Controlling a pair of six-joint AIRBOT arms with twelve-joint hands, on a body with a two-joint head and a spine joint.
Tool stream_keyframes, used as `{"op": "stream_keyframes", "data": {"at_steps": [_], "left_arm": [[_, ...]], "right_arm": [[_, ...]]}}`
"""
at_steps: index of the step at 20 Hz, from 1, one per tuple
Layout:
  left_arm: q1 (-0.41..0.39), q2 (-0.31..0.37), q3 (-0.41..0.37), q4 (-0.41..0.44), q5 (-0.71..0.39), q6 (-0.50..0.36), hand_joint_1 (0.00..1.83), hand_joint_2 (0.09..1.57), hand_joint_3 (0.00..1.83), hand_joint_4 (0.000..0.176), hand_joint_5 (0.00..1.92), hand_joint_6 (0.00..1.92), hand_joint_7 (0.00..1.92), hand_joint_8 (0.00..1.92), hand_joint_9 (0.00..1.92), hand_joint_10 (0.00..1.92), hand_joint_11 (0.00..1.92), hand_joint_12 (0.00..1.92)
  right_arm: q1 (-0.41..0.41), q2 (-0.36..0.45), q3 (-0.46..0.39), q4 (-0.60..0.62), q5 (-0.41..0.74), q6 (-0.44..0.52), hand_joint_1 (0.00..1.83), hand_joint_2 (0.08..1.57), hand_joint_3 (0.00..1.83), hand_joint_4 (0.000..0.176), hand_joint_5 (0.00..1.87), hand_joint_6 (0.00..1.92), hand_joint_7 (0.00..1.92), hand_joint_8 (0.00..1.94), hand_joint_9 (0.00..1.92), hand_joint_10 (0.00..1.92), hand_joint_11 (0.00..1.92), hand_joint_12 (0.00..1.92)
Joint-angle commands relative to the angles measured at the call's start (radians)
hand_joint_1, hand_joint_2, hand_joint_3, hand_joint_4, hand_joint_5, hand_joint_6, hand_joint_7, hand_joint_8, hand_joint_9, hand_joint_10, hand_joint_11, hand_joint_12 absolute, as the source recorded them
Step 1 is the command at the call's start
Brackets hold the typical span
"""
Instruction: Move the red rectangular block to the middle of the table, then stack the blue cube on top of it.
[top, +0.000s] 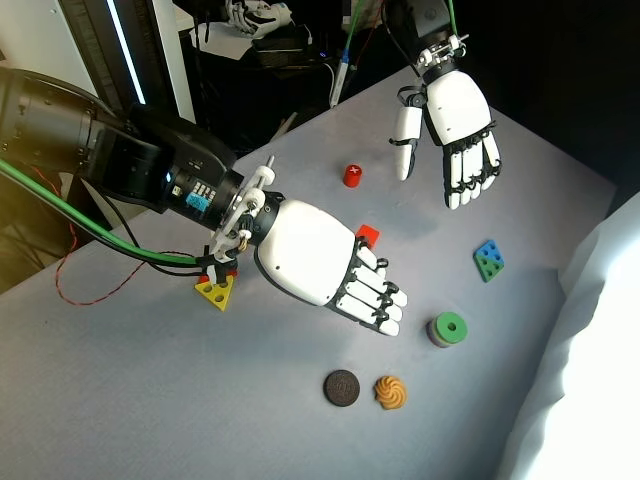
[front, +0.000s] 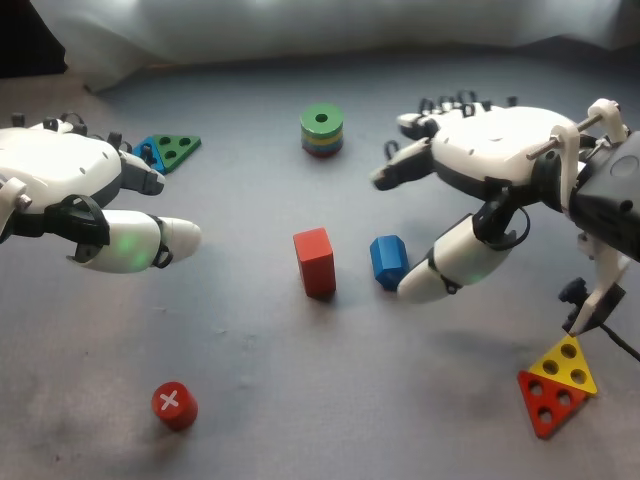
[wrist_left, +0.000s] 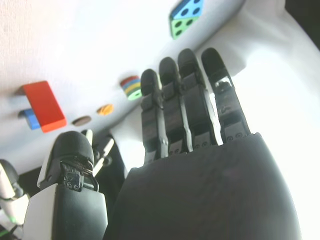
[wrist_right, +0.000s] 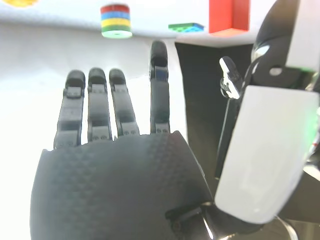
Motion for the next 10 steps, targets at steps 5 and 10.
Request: {"op": "stream_keyframes", "data": {"at_steps": [5,10], "left_arm": [[-0.012,0.016,-0.004,0.036,-0.05,0.001,0.08,1.24,0.0,0.0,0.45,0.0,0.43,0.0,0.37,0.0,0.0,0.78],[-0.014,0.016,-0.005,0.036,-0.05,0.001,0.07,1.25,0.0,0.0,0.46,0.0,0.44,0.01,0.38,0.0,0.0,0.78]], "right_arm": [[0.011,-0.041,0.045,-0.03,0.045,0.0,0.79,0.69,0.01,0.05,0.52,0.02,0.0,0.0,0.0,0.0,0.0,0.0],[0.01,-0.087,0.092,-0.03,0.045,-0.004,0.8,0.69,0.01,0.064,0.54,0.02,0.0,0.0,0.0,0.0,0.0,0.0]]}}
